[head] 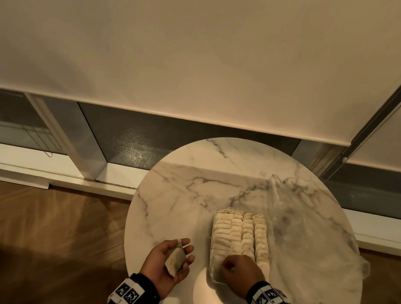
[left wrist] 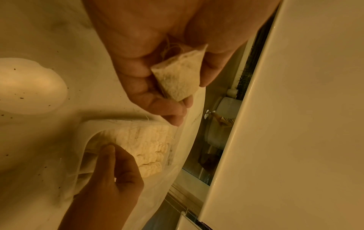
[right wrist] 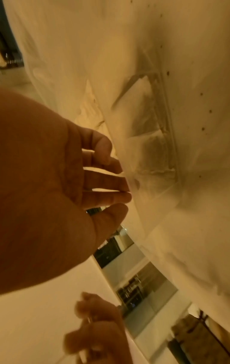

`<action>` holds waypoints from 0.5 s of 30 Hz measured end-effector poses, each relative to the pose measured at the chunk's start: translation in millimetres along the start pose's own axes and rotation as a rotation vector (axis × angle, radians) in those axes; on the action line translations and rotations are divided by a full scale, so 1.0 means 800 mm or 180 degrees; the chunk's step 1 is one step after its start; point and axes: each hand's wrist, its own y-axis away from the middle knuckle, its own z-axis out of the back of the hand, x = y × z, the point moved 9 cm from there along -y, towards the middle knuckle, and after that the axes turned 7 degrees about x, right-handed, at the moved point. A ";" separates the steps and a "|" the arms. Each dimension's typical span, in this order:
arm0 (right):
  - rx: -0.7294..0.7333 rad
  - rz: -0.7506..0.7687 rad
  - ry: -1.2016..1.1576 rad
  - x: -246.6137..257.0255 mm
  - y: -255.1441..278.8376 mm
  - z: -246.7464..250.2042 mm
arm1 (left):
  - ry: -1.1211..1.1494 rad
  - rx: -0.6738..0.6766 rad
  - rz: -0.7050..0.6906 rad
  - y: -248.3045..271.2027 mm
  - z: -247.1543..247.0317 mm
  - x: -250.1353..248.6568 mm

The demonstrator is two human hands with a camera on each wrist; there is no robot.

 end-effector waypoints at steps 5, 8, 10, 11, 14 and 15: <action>0.0357 0.0154 0.0183 0.005 -0.003 -0.026 | 0.0045 0.0064 0.0002 -0.001 -0.009 0.005; 0.0390 0.0221 0.0307 0.002 -0.010 -0.036 | 0.0143 0.0158 0.0011 -0.001 -0.016 0.007; 0.0400 0.0301 0.0306 0.001 -0.011 -0.036 | 0.0195 0.0223 -0.0017 0.000 -0.021 0.008; 0.0383 0.0352 0.0300 0.000 -0.011 -0.035 | 0.0199 0.0243 -0.0039 0.000 -0.023 0.008; 0.0168 0.0473 0.0051 0.004 -0.004 -0.017 | 0.0189 0.0278 -0.0092 -0.001 -0.030 0.010; 0.0034 0.0528 -0.0084 0.007 0.000 -0.007 | 0.0174 0.0262 -0.0114 -0.002 -0.031 0.011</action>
